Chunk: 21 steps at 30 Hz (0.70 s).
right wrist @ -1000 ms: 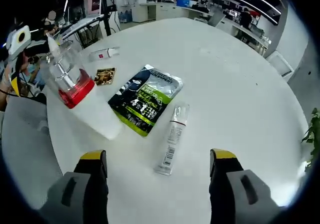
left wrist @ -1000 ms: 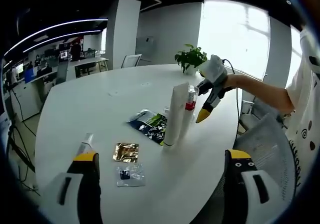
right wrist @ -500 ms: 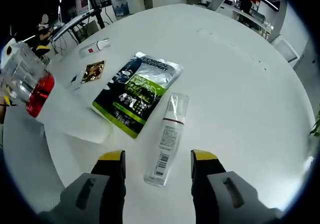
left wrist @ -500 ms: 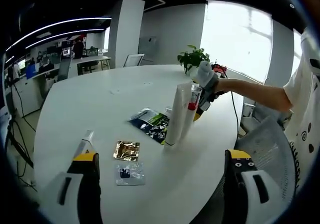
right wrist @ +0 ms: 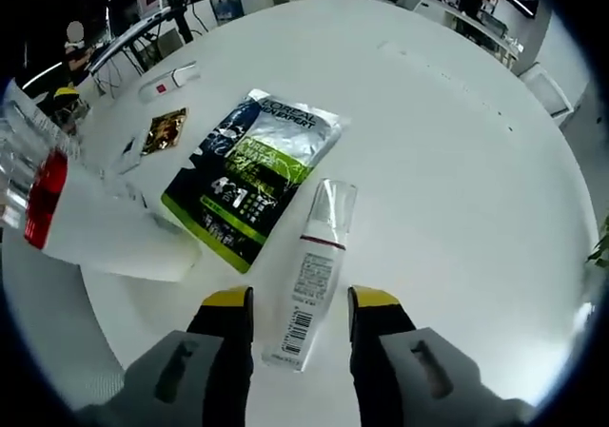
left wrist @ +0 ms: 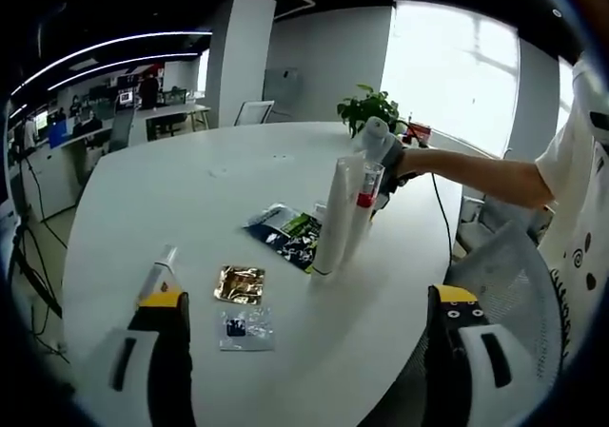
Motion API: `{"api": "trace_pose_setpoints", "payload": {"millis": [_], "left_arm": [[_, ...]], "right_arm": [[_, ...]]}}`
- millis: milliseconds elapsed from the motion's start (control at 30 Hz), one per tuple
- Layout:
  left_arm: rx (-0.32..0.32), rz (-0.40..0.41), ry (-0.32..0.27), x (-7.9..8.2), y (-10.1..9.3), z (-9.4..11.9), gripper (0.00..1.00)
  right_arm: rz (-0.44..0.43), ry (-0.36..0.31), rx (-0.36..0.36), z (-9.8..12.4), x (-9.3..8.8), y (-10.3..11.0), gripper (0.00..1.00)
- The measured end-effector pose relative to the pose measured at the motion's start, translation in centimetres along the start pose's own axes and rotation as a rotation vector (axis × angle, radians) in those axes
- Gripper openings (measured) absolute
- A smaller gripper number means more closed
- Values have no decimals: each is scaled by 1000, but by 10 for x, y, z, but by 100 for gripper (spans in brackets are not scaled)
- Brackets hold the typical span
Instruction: Arrange the skincare products in the storage area until every visible bottle or jar stands upright without overlapping.
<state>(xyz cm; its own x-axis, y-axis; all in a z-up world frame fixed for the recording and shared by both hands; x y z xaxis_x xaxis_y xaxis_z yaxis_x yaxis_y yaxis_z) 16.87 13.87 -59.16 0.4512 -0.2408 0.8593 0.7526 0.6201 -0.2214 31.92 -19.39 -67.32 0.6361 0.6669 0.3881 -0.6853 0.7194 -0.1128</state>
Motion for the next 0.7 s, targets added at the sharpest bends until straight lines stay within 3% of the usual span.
{"api": "trace_pose_setpoints", "payload": {"millis": [300,500,700], "left_arm": [[-2,-2,-3,1,-1,-2,98],[-6,0,4,1,-1,-3,98],[-6,1,-3,2,-1,-3,97]], "right_arm": [[90,61,-31,-2,8,-2,32],[103,82,-22,-2,10,-3,31],[100,82,-19,-2,10,-2,24]]}}
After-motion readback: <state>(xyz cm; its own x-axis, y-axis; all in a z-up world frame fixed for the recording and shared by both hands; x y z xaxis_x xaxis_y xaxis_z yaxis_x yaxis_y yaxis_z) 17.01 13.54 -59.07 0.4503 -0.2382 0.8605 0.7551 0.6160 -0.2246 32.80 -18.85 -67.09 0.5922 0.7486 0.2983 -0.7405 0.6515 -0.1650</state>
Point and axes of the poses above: the point that each gripper's makers call its tool centre point, and the gripper's own axes: z roughly backward along the fingers, y roughly to its left, x roughly out of its top, the point moved 10 cm from there along z, roughly backward along the fingers, and after that the axes turned 9 degrees about -x, right-handed, at the moved point
